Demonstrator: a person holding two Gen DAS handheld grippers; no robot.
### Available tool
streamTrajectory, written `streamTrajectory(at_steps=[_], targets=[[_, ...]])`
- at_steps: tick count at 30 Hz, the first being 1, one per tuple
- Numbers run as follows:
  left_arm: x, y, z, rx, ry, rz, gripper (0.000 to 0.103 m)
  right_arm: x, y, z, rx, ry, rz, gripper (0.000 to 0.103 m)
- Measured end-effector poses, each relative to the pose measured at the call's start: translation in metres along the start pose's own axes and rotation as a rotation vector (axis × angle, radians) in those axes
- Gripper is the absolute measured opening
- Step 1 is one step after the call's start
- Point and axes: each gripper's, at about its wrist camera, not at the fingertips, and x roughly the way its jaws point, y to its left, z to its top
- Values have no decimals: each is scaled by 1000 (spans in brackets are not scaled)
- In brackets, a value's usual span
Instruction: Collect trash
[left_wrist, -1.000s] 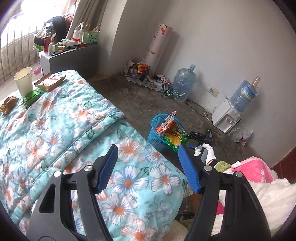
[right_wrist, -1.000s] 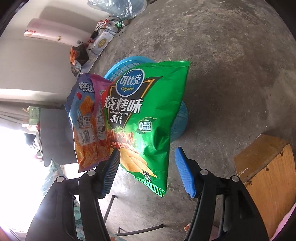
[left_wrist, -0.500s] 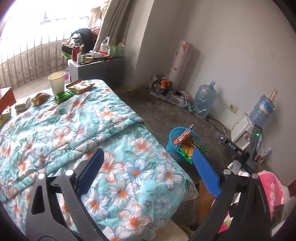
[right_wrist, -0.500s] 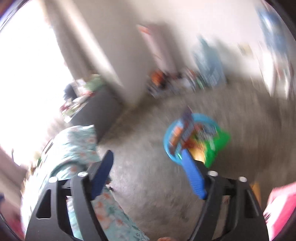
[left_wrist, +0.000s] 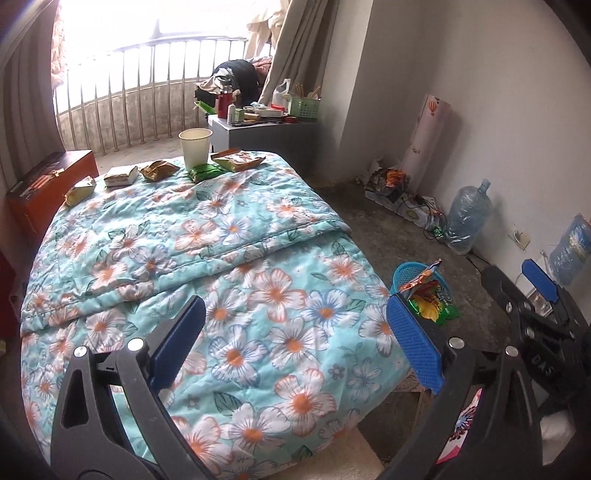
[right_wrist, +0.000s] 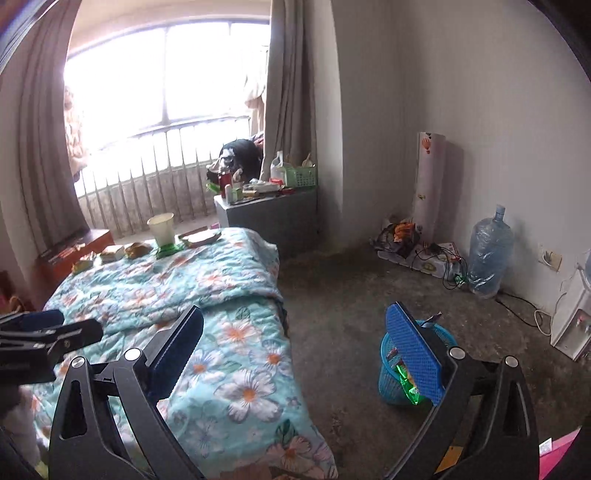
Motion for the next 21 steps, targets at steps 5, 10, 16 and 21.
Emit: streamTrajectory(at_steps=[5, 10, 16, 21], targets=[[1, 2, -12, -10, 30, 86, 94, -15, 5, -25, -48, 79, -42, 96], [12, -6, -33, 34, 129, 134, 94, -5, 5, -48, -133, 199, -102, 96], [15, -4, -44, 21, 171, 145, 94, 2, 5, -58, -156, 252, -127, 96], [15, -2, -43, 8, 173, 163, 94, 2, 4, -55, -172, 255, -148, 96]])
